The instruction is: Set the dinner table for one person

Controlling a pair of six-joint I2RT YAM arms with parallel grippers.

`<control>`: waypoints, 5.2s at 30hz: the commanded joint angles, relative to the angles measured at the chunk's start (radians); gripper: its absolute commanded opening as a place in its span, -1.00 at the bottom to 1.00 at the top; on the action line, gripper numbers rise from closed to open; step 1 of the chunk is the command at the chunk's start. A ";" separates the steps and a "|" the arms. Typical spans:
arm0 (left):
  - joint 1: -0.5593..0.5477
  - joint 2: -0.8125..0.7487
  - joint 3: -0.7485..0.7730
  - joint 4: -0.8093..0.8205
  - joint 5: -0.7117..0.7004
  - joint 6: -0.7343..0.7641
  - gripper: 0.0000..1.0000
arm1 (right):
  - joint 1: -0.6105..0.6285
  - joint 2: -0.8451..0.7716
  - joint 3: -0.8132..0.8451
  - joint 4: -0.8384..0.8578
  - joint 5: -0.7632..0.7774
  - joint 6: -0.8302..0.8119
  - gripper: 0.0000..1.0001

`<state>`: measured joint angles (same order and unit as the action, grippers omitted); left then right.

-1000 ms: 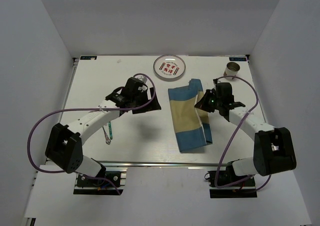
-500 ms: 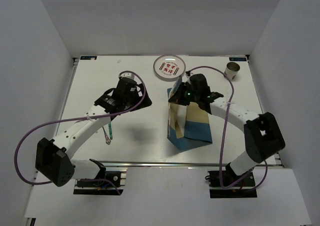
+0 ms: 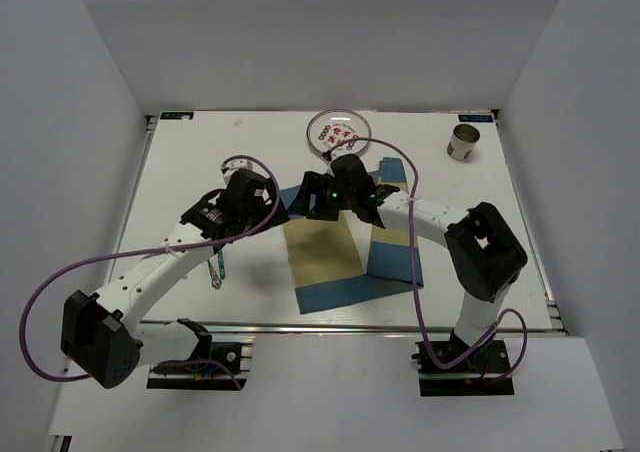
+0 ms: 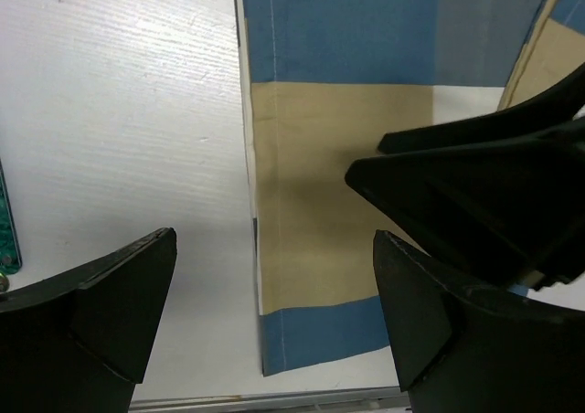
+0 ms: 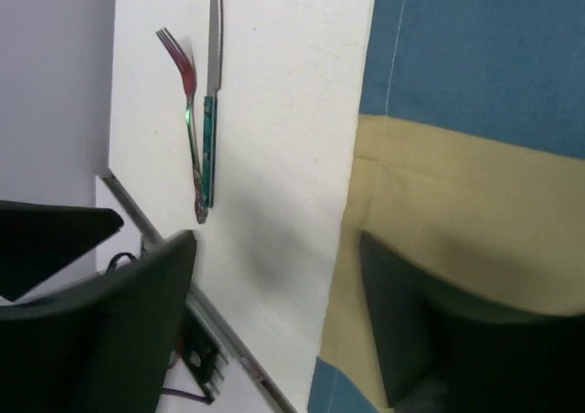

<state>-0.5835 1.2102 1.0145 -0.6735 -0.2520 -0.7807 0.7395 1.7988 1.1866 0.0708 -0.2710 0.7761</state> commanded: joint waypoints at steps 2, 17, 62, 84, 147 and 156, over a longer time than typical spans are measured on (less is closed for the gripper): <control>0.004 -0.018 -0.043 0.037 0.011 -0.029 0.96 | -0.018 -0.085 0.036 0.000 0.083 -0.060 0.78; -0.006 0.477 0.136 0.035 0.115 -0.120 0.96 | -0.081 -0.007 0.114 -0.605 0.797 -0.130 0.76; 0.013 0.680 0.217 0.060 0.016 -0.120 -1.00 | -0.285 -0.193 -0.090 -0.444 0.655 -0.192 -1.00; 0.134 0.654 0.357 -0.023 -0.069 -0.068 -0.84 | -0.502 -0.490 -0.300 -0.490 0.695 -0.204 0.79; 0.174 0.824 0.558 -0.049 0.211 0.058 0.96 | -0.397 -0.096 -0.288 -0.391 0.415 -0.178 0.78; 0.174 0.776 0.570 -0.054 0.211 0.067 0.96 | -0.388 -0.125 -0.294 -0.401 0.408 -0.163 0.78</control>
<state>-0.4141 2.0541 1.5463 -0.7250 -0.0299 -0.7288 0.3344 1.6661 0.9356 -0.2859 0.2413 0.5587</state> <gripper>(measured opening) 0.980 0.890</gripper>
